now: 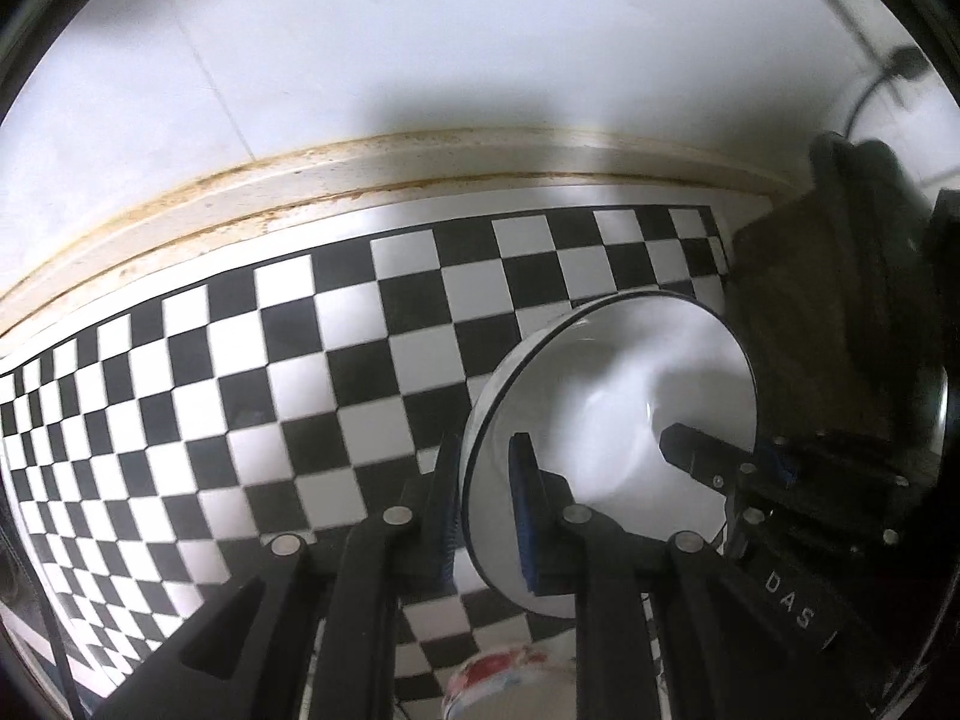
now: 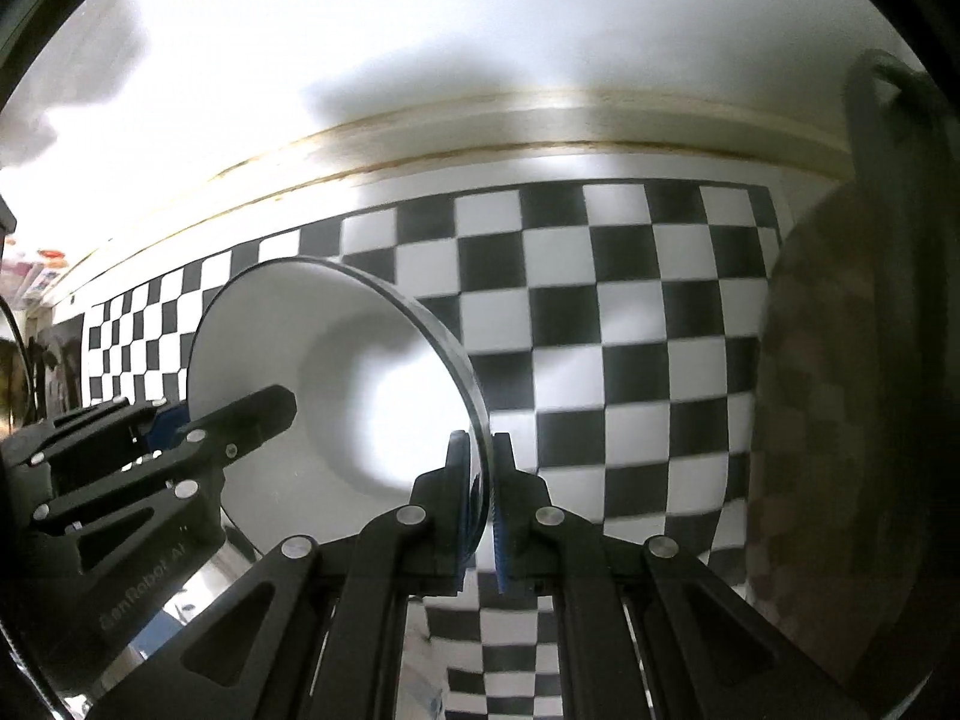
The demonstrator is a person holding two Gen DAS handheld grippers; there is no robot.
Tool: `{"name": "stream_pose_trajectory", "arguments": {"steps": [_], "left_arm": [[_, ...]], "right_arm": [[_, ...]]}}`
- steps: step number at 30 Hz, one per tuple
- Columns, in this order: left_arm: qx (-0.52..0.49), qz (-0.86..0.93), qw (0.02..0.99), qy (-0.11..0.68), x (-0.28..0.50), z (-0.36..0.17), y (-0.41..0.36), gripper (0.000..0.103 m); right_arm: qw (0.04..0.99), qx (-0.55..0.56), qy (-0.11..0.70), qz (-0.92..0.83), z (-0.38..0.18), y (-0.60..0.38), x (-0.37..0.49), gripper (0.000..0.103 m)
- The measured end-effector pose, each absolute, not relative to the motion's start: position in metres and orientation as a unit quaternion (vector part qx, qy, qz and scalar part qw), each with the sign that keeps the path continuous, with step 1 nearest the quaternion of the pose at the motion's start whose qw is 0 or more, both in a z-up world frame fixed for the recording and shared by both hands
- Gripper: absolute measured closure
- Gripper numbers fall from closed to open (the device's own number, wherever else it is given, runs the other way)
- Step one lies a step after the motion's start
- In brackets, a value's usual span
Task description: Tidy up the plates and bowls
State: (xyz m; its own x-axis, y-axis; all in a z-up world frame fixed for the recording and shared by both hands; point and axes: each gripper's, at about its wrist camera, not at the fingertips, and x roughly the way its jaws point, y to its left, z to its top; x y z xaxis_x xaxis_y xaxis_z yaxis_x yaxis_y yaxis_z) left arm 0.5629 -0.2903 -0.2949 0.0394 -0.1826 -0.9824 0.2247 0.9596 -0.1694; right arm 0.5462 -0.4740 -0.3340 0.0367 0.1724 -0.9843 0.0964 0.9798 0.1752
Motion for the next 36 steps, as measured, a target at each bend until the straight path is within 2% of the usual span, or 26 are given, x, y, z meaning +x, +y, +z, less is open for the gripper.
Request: {"name": "stream_pose_trajectory", "arguments": {"steps": [14, 23, 36], "left_arm": [[0.019, -0.161, 0.728, 0.666, 0.47, -0.263, -0.27, 0.089], [0.047, -0.174, 0.712, 0.679, 0.42, -0.277, -0.266, 0.089], [0.057, -0.172, 0.689, 0.702, 0.389, -0.3, -0.259, 0.089]], "right_arm": [[0.73, 0.113, 0.673, 0.039, -0.28, -0.447, 0.43, 0.095], [0.715, 0.132, 0.685, 0.047, -0.295, -0.438, 0.371, 0.095], [0.694, 0.148, 0.703, 0.052, -0.324, -0.43, 0.337, 0.095]]}}
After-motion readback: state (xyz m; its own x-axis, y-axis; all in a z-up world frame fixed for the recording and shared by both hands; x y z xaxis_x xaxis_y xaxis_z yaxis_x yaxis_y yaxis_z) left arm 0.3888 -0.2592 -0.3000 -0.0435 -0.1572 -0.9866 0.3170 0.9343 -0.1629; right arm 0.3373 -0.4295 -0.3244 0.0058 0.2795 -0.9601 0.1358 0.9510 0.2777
